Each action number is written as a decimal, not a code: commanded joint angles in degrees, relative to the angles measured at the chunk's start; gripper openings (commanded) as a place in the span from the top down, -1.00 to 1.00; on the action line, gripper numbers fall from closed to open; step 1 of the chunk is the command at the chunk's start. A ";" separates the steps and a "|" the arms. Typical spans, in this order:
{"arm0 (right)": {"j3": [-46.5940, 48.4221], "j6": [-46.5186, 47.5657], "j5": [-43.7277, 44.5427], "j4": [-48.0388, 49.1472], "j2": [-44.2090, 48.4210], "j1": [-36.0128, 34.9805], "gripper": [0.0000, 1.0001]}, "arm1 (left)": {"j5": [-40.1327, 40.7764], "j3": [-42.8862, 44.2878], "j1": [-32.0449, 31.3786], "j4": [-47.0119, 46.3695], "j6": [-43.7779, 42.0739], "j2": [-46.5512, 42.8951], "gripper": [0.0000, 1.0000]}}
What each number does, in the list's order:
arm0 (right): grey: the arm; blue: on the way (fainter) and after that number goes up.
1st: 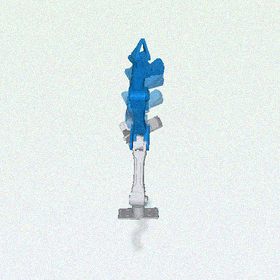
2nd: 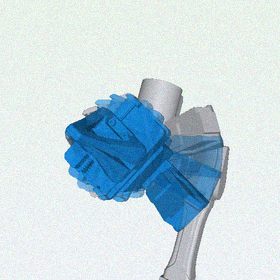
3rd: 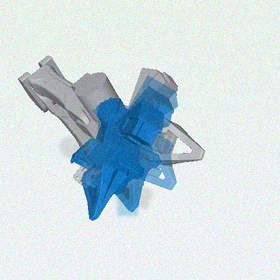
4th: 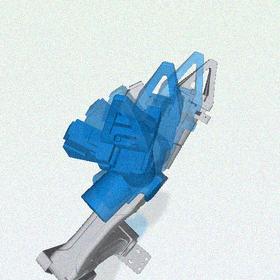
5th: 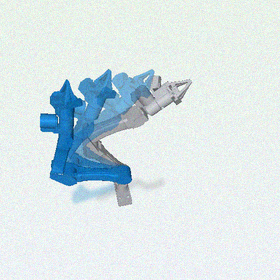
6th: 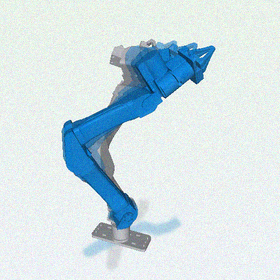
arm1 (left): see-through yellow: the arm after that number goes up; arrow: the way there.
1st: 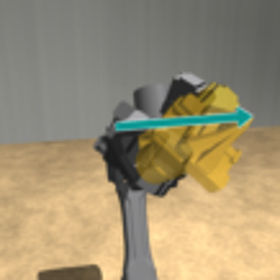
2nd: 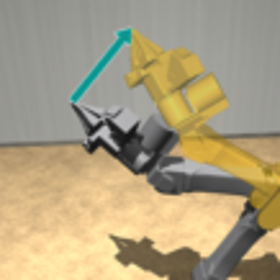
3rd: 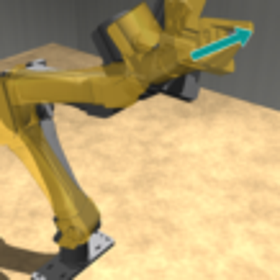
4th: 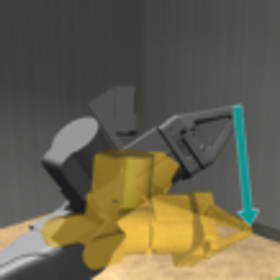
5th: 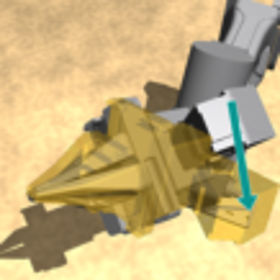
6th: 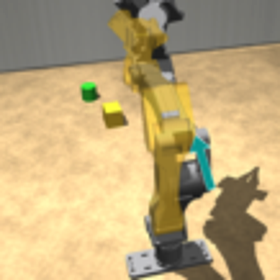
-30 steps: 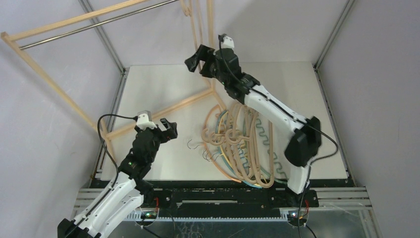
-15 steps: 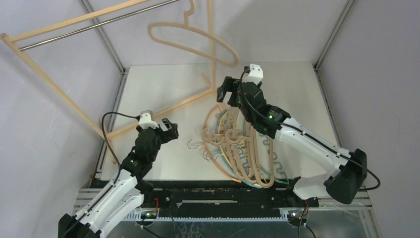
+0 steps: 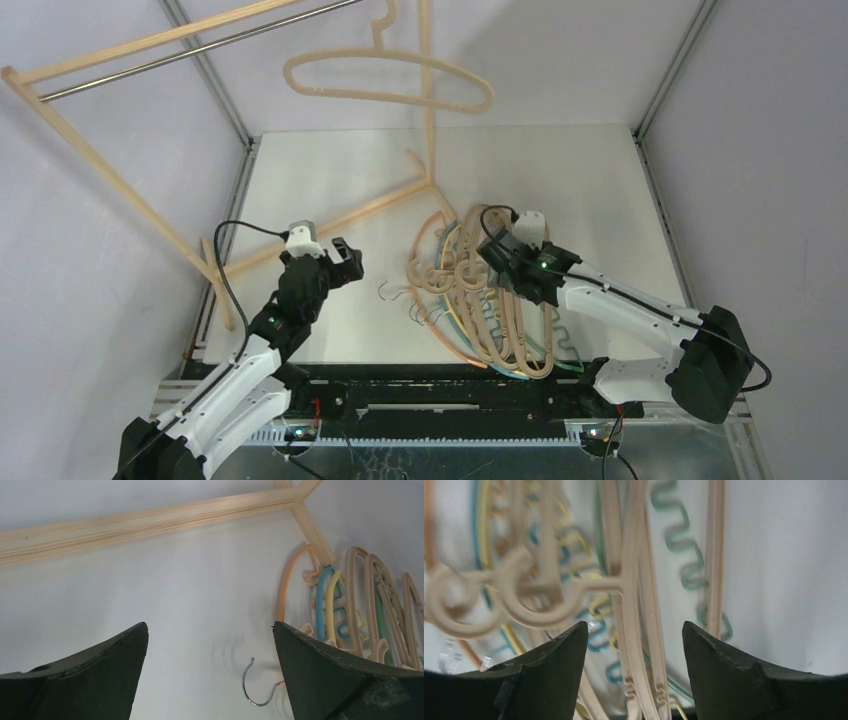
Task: Organize the hangers
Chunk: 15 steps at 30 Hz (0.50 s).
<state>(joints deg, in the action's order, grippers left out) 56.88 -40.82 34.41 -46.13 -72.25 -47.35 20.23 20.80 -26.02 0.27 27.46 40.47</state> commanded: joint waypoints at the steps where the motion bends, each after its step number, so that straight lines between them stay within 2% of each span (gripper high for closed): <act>1: -6.51 -7.82 -5.07 -4.54 3.45 -0.72 -0.44 | -1.37 0.76 -0.26 -3.49 0.13 0.32 -0.99; 5: -13.26 -11.06 -11.20 -3.09 7.69 -1.90 -0.01 | -1.59 0.60 -0.26 -3.54 0.15 0.24 -0.99; 10: -16.34 -15.43 -13.15 -5.60 9.99 -7.25 0.01 | -2.12 0.44 -0.21 -3.96 0.56 0.38 -0.99; 15: -16.53 -17.39 -12.88 -7.15 9.49 -10.72 -0.08 | -2.32 0.47 -0.26 -4.10 0.55 1.08 -0.99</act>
<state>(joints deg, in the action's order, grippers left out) 40.40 -54.48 21.96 -52.14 -63.20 -56.05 18.79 20.80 -26.02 -1.30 27.53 41.08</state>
